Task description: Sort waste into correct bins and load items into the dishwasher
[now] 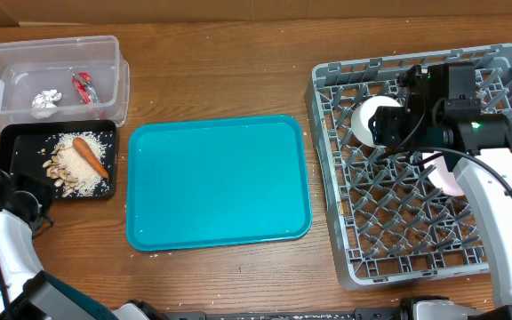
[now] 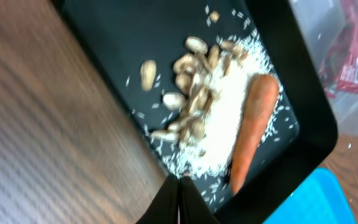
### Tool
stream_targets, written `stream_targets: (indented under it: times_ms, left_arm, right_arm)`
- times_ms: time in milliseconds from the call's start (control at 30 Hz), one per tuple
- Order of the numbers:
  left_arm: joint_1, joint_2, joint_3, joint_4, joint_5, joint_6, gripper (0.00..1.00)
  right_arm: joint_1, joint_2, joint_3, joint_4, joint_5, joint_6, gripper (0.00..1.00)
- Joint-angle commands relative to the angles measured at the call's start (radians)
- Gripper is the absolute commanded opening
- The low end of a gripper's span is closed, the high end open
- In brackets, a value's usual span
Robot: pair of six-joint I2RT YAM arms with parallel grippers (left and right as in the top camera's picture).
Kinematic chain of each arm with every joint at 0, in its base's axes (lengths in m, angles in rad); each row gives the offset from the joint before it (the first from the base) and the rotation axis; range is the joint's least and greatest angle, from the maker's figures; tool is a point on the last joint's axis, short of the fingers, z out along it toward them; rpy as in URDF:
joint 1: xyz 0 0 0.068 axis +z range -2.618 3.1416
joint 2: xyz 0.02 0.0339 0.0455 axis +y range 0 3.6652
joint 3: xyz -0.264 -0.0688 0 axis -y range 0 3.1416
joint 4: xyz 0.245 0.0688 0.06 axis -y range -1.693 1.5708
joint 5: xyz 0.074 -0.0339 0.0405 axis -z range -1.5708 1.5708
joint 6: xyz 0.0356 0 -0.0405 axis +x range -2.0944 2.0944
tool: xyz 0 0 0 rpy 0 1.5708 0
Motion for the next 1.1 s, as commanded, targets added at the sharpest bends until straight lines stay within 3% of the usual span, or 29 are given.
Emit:
stream_targets:
  times_ms: [0, 467, 933, 967, 1067]
  left_arm:
    - [-0.032, 0.015, 0.017, 0.023, -0.07, 0.029, 0.06]
    - [-0.101, 0.191, 0.017, 0.118, -0.228, 0.002, 0.05]
    - [-0.101, 0.205, 0.017, 0.021, -0.289, 0.003, 0.04]
    - [-0.101, 0.205, 0.017, 0.021, -0.289, 0.003, 0.05]
    - [-0.1, 0.203, 0.023, 0.037, -0.289, 0.003, 0.24]
  right_arm:
    - [0.003, -0.003, 0.027, 0.007, 0.004, -0.003, 0.64]
    - [0.003, -0.003, 0.027, 0.0, 0.003, -0.003, 0.65]
    - [0.003, -0.003, 0.027, -0.001, 0.004, -0.003, 0.64]
    - [0.003, -0.003, 0.027, -0.001, 0.004, -0.003, 0.64]
    - [0.003, -0.003, 0.027, 0.0, 0.004, -0.003, 0.65]
